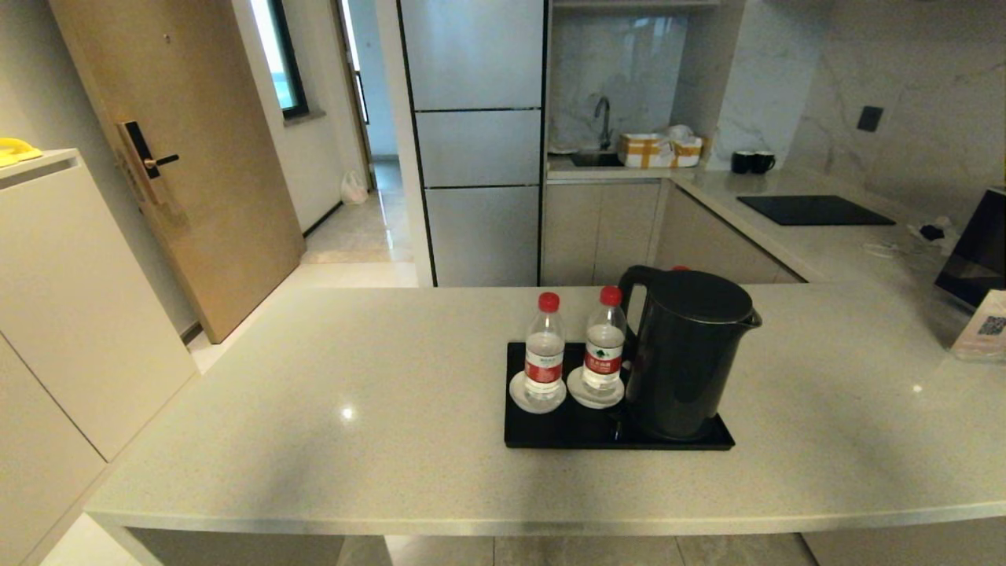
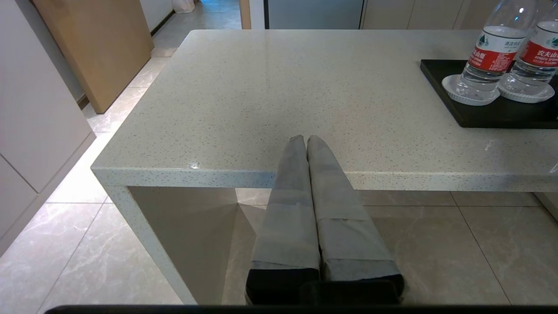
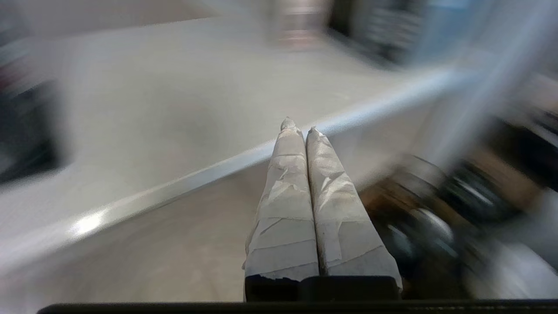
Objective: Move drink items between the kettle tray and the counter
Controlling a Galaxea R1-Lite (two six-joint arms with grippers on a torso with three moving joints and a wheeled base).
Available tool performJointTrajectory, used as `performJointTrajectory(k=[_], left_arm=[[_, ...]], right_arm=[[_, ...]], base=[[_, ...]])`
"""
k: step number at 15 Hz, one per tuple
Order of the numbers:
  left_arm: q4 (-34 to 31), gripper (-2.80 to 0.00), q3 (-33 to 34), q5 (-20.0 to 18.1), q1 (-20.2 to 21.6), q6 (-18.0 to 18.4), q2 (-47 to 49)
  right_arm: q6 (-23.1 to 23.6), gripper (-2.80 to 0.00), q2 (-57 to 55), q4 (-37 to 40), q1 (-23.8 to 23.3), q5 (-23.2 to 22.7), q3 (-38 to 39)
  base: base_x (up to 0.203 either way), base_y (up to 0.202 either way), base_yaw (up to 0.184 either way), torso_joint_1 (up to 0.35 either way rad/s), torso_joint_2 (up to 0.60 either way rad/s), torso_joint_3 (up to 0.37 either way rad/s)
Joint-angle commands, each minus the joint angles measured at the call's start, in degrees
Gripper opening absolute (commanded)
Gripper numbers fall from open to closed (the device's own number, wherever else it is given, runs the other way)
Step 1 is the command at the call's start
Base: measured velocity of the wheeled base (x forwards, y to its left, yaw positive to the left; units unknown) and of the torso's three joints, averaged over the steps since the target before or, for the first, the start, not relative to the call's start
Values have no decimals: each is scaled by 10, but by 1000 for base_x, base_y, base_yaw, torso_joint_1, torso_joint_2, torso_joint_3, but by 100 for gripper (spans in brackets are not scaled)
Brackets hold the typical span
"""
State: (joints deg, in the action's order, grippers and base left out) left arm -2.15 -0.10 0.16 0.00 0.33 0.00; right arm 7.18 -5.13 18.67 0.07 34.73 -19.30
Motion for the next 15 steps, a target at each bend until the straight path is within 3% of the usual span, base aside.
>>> performJointTrajectory(k=[1, 2, 3, 4, 5, 6, 7, 15], left_arm=[[0, -280, 0, 0, 1, 0, 0], [-1, -280, 0, 0, 0, 0, 0], [-1, -280, 0, 0, 0, 0, 0], [0, -280, 0, 0, 1, 0, 0], [-1, -280, 0, 0, 1, 0, 0], [-1, -280, 0, 0, 0, 0, 0], [-1, -280, 0, 0, 0, 0, 0], [-1, -280, 0, 0, 0, 0, 0]], right_arm=[[40, -280, 52, -138, -1, -125, 132], [57, -280, 52, -227, -1, -202, 171], [62, -280, 52, -270, -1, -259, 185], [53, -280, 52, -264, -1, -301, 188], [3, -280, 52, -234, -1, -334, 190], [-69, -280, 51, -206, -1, -339, 191], [-96, -280, 51, -197, -1, -340, 193], [-87, -280, 50, -188, -1, -343, 193]], base=[[0, 0, 0, 0, 0, 0], [0, 0, 0, 0, 0, 0], [0, 0, 0, 0, 0, 0], [0, 0, 0, 0, 0, 0], [0, 0, 0, 0, 0, 0], [0, 0, 0, 0, 0, 0], [0, 0, 0, 0, 0, 0], [0, 0, 0, 0, 0, 0]])
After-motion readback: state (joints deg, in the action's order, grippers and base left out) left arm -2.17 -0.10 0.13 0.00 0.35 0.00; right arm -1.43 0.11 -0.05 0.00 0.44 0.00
